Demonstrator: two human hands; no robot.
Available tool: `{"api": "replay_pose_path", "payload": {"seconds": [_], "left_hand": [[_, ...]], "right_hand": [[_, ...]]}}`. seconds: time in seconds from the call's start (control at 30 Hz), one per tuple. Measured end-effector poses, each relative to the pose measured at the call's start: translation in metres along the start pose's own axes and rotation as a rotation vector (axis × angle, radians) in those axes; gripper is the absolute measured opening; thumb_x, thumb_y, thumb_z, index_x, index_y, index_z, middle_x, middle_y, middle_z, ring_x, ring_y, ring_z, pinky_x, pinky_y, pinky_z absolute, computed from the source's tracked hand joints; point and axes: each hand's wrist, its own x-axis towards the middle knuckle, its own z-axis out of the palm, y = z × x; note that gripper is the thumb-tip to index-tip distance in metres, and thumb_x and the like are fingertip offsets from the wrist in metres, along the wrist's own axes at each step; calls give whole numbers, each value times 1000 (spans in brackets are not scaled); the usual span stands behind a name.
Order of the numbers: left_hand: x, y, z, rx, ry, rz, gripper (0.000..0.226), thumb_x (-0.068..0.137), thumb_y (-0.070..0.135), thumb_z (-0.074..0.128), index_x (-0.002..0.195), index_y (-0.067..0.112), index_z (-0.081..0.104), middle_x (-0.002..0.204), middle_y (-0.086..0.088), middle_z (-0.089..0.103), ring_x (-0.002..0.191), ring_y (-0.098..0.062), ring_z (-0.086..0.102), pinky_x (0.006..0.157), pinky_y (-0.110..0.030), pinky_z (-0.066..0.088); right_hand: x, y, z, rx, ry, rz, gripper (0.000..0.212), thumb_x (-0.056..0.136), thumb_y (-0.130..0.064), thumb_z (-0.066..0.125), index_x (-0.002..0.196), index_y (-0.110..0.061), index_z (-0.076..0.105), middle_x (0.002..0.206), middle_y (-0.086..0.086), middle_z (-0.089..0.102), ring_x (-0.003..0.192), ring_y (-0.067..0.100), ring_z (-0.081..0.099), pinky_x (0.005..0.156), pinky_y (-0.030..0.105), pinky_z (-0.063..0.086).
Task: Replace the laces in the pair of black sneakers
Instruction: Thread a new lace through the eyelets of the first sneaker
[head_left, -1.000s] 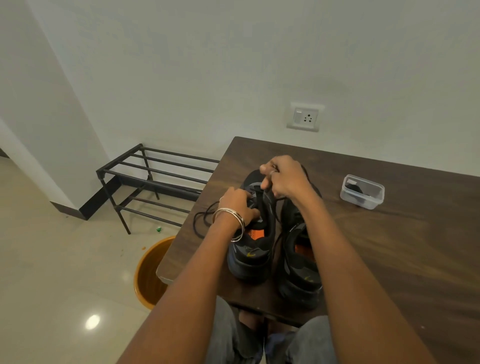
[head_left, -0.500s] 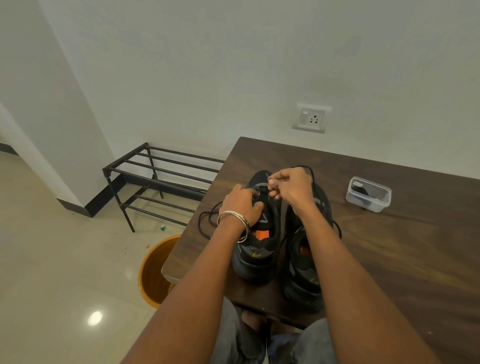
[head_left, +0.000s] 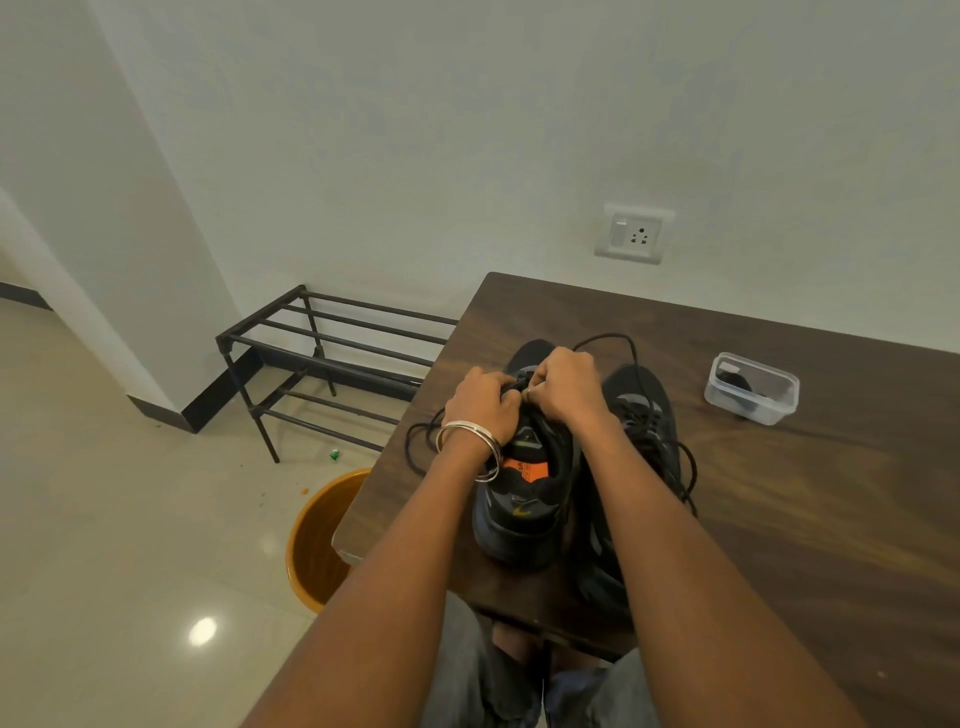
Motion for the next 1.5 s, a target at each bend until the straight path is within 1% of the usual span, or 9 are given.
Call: {"api": "replay_pose_path", "payload": {"seconds": [0.17,0.3,0.47,0.73,0.93,1.1,1.23,1.4,1.5], "left_hand": [[0,-1,0,-10,-16,-9,34,95,28,47,125,26,63,120,-5,54,107,-25,55,82,-34,40],[1,-4,-5,-39,-36,-7,33,94,29,52,125,26,63,114,-4,60,92,-18,56,73,-27,40],[2,-7,-8,-91,-65,-7,34,90,29,59,124,27,63,109,-2,67,94,-17,59,76,-25,43],[2,-8,-9,-130,-65,8,36,89,28,62,125,25,63,114,0,65,91,-9,53,80,-22,44],[5,-10,-9,-187,-96,-7,40,83,26,68,123,23,64,90,6,61,87,-10,57,78,-23,45],[4,-8,-6,-177,-80,14,41,82,25,68,123,21,64,86,6,62,83,-10,57,75,-22,45],[3,-8,-6,-190,-76,13,41,83,25,69,123,21,64,87,7,60,85,-9,56,77,-21,44],[4,-9,-6,-168,-72,19,42,82,27,69,123,22,64,89,7,60,90,-12,59,81,-24,47],[5,-9,-6,-144,-71,43,43,83,27,69,125,21,63,91,6,59,88,-10,55,79,-23,45]], "right_hand": [[1,-2,5,-39,-6,-13,19,86,-20,71,95,-4,73,97,13,69,97,29,64,85,38,55],[2,5,7,62,0,5,11,86,-17,72,86,-7,76,91,12,71,93,28,66,86,40,56],[-4,19,2,245,2,-11,8,86,-10,71,86,-5,78,91,9,74,96,17,65,82,24,48],[-1,13,7,226,50,41,12,83,-17,76,73,-11,75,85,9,72,93,22,66,84,40,56],[-6,19,5,347,65,-4,9,84,-9,73,79,-4,78,78,6,72,82,16,65,69,26,47],[-5,23,6,464,64,40,7,85,-11,74,82,-6,79,86,8,74,87,19,68,80,35,56],[-6,20,6,438,50,35,7,84,-8,72,80,-5,78,85,10,72,84,19,65,74,32,54],[-7,21,4,491,26,42,6,84,-6,71,80,-7,76,95,9,70,97,23,64,92,43,53],[-7,24,2,534,-20,41,7,84,-4,70,82,-6,76,90,3,68,97,23,65,94,44,53]]}}
